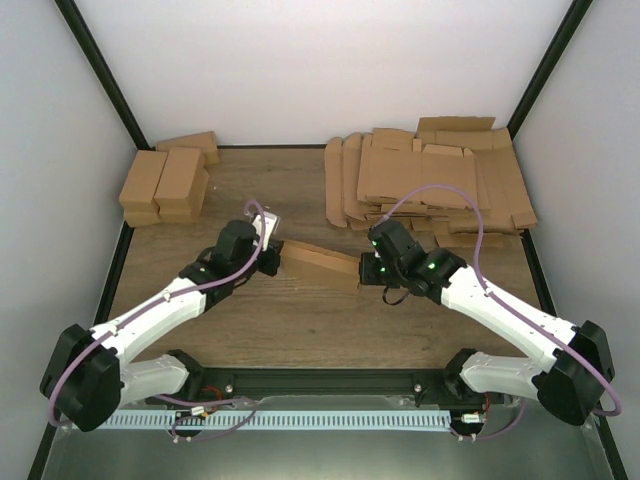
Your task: Fold the paper box
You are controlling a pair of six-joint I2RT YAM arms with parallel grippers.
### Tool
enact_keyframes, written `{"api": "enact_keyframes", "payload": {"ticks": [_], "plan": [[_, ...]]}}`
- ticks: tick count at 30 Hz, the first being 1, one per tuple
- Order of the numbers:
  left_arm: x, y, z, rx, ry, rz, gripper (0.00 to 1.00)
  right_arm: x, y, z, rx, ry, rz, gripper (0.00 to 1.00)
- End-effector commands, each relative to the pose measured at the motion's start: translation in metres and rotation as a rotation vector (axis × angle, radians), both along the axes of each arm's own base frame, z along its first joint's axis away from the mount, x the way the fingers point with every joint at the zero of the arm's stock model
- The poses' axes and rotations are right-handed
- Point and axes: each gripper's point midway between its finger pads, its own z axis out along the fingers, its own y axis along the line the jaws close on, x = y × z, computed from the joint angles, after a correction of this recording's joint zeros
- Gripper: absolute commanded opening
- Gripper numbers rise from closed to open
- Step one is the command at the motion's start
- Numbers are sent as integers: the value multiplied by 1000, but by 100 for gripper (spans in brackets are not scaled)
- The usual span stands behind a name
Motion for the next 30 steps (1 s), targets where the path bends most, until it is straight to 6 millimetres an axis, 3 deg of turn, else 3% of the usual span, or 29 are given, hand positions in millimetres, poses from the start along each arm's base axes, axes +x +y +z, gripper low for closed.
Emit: {"api": "enact_keyframes", "payload": {"ticks": [1, 18, 30], "plan": [[-8, -2, -7, -6, 15, -13, 4, 6, 7, 16, 55, -5, -51, 4], [-10, -7, -8, -3, 14, -22, 4, 9, 10, 11, 66, 70, -137, 3], [-16, -8, -21, -3, 19, -25, 4, 3, -20, -25, -81, 78, -179, 1]]}}
